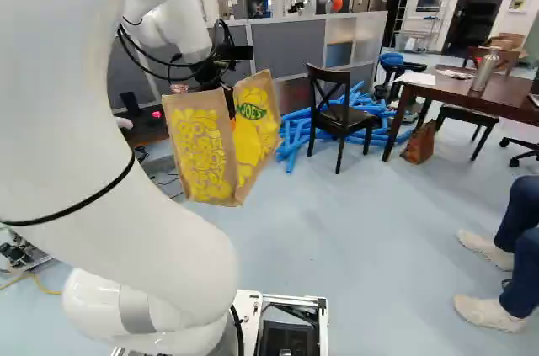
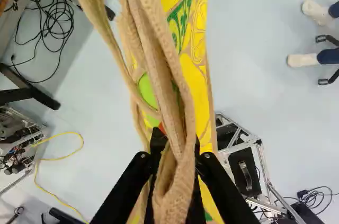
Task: Pick up the bag on the ground and place it on the table
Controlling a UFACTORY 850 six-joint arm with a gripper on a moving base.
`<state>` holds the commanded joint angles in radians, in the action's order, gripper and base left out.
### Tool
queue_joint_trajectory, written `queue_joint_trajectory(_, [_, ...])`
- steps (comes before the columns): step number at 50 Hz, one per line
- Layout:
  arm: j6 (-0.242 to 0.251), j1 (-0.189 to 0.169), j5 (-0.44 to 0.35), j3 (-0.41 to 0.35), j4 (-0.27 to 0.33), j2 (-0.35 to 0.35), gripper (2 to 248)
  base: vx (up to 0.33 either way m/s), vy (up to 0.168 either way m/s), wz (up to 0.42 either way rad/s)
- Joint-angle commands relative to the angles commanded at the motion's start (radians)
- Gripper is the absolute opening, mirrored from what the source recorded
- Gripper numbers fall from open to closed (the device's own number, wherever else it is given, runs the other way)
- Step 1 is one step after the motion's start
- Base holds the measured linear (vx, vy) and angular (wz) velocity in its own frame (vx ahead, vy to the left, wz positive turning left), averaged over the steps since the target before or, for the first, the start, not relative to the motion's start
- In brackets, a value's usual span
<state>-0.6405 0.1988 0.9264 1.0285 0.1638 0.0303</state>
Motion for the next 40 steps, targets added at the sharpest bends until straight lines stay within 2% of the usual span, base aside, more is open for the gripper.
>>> queue_joint_trajectory(22, [0.000,0.000,0.000,0.000,0.000,0.000,35,0.065,0.035,0.290])
queue_joint_trajectory(40, [0.000,0.000,0.000,0.000,0.000,0.000,35,0.107,-0.014,0.185])
